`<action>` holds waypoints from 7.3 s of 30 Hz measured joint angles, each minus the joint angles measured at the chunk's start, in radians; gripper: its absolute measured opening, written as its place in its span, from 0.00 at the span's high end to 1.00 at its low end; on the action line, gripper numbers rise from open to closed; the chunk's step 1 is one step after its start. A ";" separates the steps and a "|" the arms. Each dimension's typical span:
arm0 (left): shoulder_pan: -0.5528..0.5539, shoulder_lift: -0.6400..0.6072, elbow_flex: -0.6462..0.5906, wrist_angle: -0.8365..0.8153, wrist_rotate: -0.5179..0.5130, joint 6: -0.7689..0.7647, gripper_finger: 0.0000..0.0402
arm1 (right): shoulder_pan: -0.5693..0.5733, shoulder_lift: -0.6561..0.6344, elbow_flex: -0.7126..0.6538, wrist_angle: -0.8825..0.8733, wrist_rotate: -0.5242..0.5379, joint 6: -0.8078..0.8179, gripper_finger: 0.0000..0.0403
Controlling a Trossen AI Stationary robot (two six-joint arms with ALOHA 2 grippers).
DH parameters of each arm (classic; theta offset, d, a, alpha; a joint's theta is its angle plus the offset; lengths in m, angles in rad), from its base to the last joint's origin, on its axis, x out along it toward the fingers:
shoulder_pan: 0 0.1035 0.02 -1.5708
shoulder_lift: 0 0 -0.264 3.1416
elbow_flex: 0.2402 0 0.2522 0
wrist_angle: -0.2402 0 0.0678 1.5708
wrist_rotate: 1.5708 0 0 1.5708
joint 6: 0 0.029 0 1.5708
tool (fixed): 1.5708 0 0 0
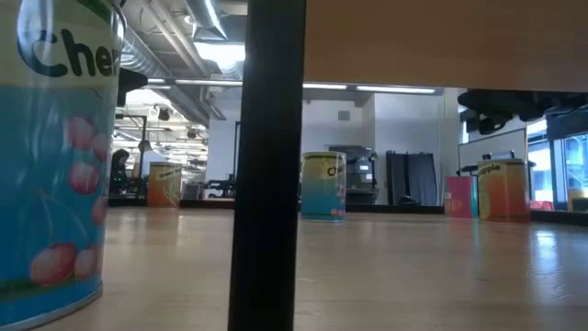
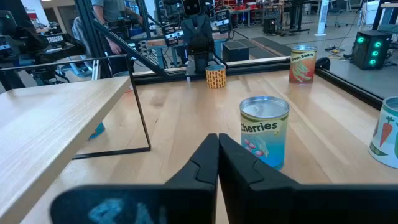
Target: Pick and place cans onto a shelf
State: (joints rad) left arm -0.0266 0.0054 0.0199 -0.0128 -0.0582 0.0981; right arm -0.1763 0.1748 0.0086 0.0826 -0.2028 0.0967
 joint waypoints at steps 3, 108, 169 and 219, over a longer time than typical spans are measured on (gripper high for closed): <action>0.000 0.000 0.000 0.000 0.000 0.000 1.00 | 0.000 0.000 0.000 0.000 0.000 0.000 0.97; 0.000 0.467 0.639 -0.510 -0.211 -0.276 1.00 | -0.088 0.786 0.898 -1.246 0.299 0.739 0.83; 0.000 0.466 0.639 -0.494 -0.211 -0.282 1.00 | -0.254 1.175 1.028 -1.350 0.326 0.450 1.00; 0.000 0.466 0.639 -0.496 -0.120 -0.245 1.00 | 0.849 1.171 1.599 -1.654 0.076 0.516 1.00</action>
State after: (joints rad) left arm -0.0266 0.4717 0.6590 -0.5083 -0.1778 -0.1471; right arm 0.6731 1.3457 1.6077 -1.5711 -0.1263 0.6128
